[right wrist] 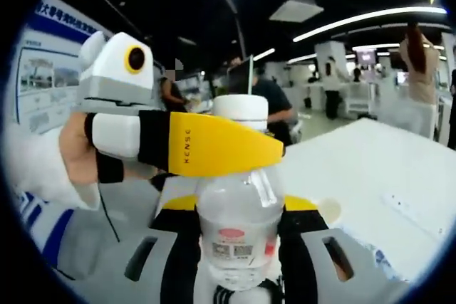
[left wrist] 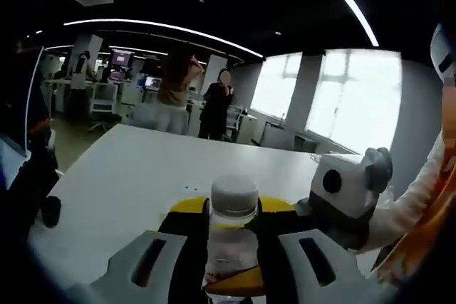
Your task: Arrange the tabletop items into an orderly group along one side of the table until the central work area is clear of visible clutter.
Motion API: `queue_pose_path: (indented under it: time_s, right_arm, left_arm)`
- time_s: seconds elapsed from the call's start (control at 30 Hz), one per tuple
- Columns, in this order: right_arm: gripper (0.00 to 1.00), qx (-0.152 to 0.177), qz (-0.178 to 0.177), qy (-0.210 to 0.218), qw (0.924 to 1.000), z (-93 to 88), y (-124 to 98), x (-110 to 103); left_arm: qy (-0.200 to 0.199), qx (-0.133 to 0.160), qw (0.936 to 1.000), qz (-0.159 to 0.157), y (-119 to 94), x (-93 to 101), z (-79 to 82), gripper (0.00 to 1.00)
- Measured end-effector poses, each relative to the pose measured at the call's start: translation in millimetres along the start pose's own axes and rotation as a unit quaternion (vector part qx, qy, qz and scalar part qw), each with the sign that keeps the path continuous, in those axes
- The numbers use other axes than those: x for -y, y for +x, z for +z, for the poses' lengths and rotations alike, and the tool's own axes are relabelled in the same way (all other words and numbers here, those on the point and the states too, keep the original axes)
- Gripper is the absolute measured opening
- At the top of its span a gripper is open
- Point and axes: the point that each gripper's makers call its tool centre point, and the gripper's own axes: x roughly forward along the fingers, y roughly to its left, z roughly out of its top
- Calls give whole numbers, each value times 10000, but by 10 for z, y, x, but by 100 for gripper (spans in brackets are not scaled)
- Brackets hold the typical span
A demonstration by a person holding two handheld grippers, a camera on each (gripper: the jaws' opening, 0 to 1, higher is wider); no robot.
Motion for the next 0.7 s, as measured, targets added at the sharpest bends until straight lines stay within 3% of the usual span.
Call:
queue_pose_path:
  time_s: [0.07,0.13,0.23,0.4,0.57,0.7]
  right_arm:
    - [41,-20,56,10,10000,1,86,29]
    - [41,-91,20,-110,9999,-59,66,69]
    - [48,-320,38,-64,9995,-348,-77,116]
    - [45,-952,-226,277,9948,-969,-395,264]
    - [44,-1129,-489,570,9908,-1237,-579,384]
    - [44,-1263,-567,626,9884,-1365,-568,440]
  left_arm:
    - [-9,45,9999,151,-11,-143,14,22]
    - [-232,283,9983,443,-34,-396,100,22]
    - [-441,555,9943,800,-51,-833,252,22]
    - [164,340,9919,1211,146,-1381,248,22]
    - [183,282,9904,1339,418,-1720,173,22]
    - [194,66,9898,1410,671,-1892,-29,22]
